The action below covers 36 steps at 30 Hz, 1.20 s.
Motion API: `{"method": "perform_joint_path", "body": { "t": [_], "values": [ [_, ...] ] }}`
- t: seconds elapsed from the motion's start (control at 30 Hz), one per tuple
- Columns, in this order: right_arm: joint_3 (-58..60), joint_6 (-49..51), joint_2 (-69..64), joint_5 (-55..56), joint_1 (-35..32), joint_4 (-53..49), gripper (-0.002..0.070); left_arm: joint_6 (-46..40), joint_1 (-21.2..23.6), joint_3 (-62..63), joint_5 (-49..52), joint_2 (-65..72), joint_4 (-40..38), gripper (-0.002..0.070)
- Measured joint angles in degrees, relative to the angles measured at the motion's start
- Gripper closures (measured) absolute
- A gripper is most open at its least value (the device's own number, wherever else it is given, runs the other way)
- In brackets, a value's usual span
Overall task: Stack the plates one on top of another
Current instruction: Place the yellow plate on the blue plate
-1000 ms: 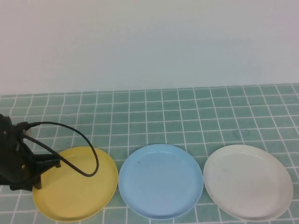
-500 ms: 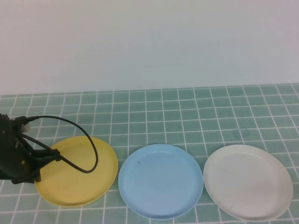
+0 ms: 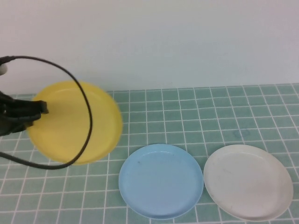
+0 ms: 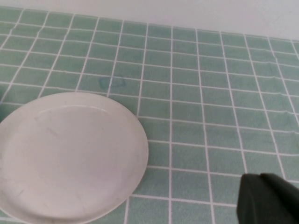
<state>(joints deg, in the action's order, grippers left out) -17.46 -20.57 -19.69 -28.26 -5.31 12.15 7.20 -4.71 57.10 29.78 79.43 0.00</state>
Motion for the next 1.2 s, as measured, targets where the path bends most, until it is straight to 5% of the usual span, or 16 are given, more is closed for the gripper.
{"method": "perform_joint_path", "body": {
  "t": [0.27, 0.7, 1.2],
  "values": [
    [0.0, 0.0, 0.0, 0.4, 0.0, 0.0, 0.0678, -26.0, -6.5, -1.1, 1.9, 4.8, -27.5, 0.0670],
    [0.0, 0.0, 0.0, 0.8, 0.0, 0.0, 0.0678, -29.1, -17.7, -1.1, -7.5, 19.4, -28.7, 0.0669],
    [0.0, 0.0, 0.0, 1.0, 0.0, 0.1, 0.0678, -32.6, -18.4, -1.1, -10.3, 20.7, -29.1, 0.0628]
  ]
}}
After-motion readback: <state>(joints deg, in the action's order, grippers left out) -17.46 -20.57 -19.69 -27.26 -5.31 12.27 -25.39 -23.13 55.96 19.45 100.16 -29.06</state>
